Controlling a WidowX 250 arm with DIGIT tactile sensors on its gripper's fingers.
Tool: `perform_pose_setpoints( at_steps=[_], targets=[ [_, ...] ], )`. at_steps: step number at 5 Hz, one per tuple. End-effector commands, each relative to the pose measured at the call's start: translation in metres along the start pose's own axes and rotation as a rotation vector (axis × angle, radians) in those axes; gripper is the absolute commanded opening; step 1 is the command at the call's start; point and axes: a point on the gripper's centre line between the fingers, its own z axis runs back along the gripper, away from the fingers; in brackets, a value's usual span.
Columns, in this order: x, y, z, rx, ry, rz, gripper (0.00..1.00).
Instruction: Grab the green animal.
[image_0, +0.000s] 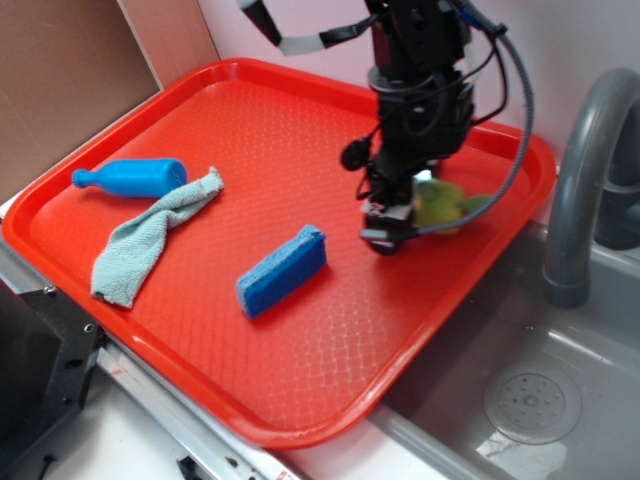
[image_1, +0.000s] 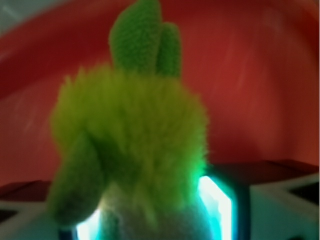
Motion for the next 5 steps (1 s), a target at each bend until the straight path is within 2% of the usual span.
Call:
perform_pose_setpoints(
  at_steps=[1, 2, 3, 4, 5],
  targets=[
    [-0.070, -0.016, 0.115, 0.091, -0.054, 0.490, 0.00],
    [-0.105, -0.030, 0.143, 0.086, -0.087, 0.738, 0.00],
    [-0.130, -0.047, 0.163, 0.116, -0.072, 0.881, 0.00],
    [-0.138, -0.059, 0.166, 0.195, -0.084, 0.975, 0.00],
    [-0.139, -0.056, 0.162, 0.157, -0.042, 0.921, 0.00]
  ],
)
